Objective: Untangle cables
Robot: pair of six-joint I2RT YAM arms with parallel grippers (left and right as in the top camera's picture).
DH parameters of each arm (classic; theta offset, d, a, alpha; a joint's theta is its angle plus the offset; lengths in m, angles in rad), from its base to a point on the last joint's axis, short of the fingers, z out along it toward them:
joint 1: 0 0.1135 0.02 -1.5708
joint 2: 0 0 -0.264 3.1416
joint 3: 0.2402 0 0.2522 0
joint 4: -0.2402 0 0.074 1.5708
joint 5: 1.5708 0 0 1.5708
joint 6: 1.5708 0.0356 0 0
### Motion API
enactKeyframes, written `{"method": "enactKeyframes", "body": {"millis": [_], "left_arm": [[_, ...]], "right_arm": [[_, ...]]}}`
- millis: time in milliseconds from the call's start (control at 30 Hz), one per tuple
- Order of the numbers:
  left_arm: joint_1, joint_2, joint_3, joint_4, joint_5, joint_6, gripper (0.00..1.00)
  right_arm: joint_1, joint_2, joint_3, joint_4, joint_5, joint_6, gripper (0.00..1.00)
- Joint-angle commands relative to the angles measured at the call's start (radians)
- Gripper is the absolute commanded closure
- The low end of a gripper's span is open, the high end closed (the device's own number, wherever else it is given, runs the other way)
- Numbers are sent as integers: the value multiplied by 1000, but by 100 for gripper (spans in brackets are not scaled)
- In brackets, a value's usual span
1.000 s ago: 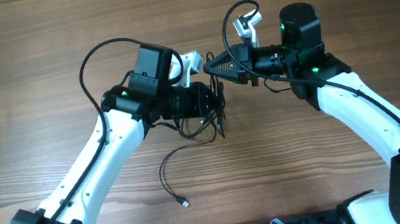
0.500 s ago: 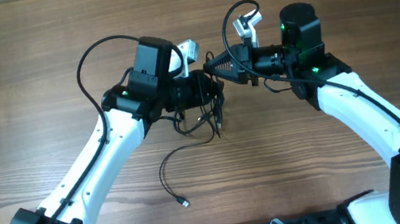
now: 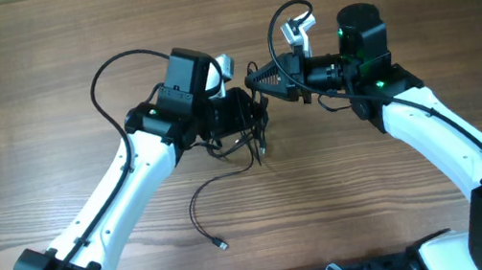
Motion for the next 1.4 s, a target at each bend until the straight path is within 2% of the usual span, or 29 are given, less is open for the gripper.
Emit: {"method": "enactKeyframes", "body": {"millis": [0, 67, 100, 200, 367, 533, 800, 867, 1033, 1200, 1367], "left_arm": [[-32, 22, -6, 0, -10, 7, 69], [-48, 31, -6, 0, -10, 9, 70], [-61, 41, -6, 0, -14, 9, 74], [-74, 50, -6, -5, -58, 9, 96], [-39, 34, -6, -15, -84, 14, 96], [44, -10, -6, -90, -95, 77, 96], [232, -105, -6, -224, -106, 184, 96], [279, -128, -6, -238, -106, 194, 96], [367, -175, -6, -257, -105, 194, 96], [373, -182, -6, -261, -97, 193, 96], [373, -182, -6, -271, -94, 193, 96]], "right_arm": [[5, 3, 2, 11, -9, 5, 96], [5, 3, 2, 11, -9, 5, 96], [5, 3, 2, 12, -10, 5, 96], [4, 3, 2, 13, -17, 5, 96], [4, 3, 2, 11, -19, 0, 96], [0, 3, 2, -23, 30, -35, 96], [-64, 3, 2, -330, 291, -208, 96], [-109, 3, 2, -423, 379, -263, 96], [-238, 3, 2, -527, 429, -382, 96], [-336, 2, 2, -550, 422, -463, 95], [-363, 2, 2, -629, 491, -526, 94]]}}
